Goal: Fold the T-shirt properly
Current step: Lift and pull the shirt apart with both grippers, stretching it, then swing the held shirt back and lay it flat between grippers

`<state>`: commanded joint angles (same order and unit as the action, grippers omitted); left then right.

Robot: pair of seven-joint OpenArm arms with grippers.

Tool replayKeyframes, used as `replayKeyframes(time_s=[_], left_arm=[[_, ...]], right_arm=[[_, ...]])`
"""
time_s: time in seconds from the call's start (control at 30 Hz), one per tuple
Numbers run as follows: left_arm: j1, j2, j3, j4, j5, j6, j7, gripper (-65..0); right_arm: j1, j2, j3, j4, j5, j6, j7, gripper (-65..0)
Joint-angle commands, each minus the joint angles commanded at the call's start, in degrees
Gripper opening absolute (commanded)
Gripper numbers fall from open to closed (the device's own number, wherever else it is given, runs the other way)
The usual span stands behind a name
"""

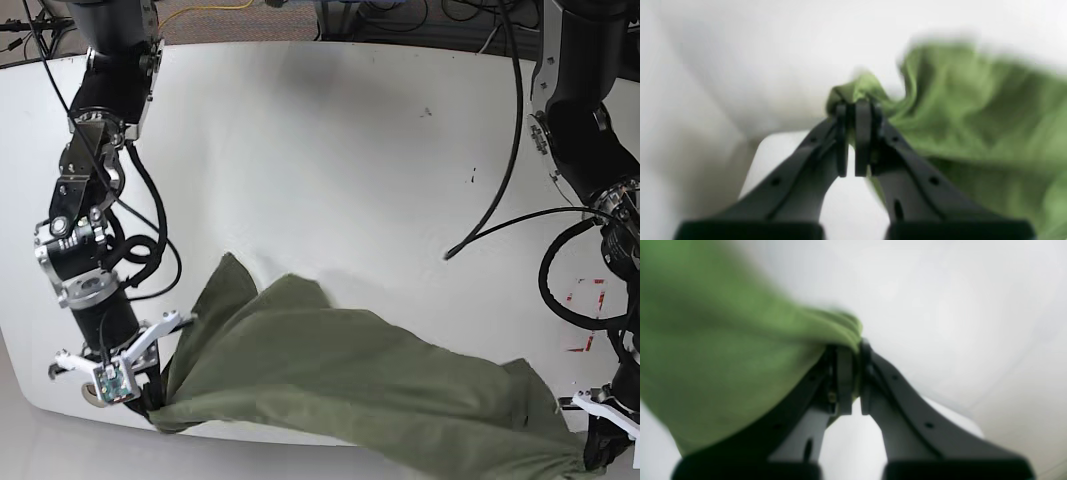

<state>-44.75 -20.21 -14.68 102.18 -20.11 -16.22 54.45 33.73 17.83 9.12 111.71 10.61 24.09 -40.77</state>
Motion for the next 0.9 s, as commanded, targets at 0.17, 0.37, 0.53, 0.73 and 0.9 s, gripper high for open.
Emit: replayKeyframes(time_s=[0.17,0.37,0.53,0.73,0.9], left_arm=[[-0.7,0.2,0.7,-0.4,0.0,-0.2,-0.5,-64.4],[-1.7,0.6,0.9,-1.1,0.1,-0.4,-0.7,-64.4],[-2.8,1.8,0.5,-4.3,0.1,-1.0,-0.3,-64.5],[-1.0,2.8,0.9,-5.9,0.2,-1.6,-0.3,-64.5],[0.8,2.5,1.7,-7.5,-0.1,-1.5,-0.5,-64.4]], right_arm=[[2.7,-0.1,0.1,-1.6,-0.1,0.46,-0.2,-65.0],[4.7,-0.2,0.2,-2.6,0.0,0.65,-0.9,-65.0],[3.0,0.8,1.4,0.2,0.6,-0.21,-4.9,-64.5],[-0.7,2.1,1.9,1.0,0.8,-0.14,-5.7,-64.5],[-3.8,2.8,2.2,1.7,1.0,-0.04,-5.5,-64.5]])
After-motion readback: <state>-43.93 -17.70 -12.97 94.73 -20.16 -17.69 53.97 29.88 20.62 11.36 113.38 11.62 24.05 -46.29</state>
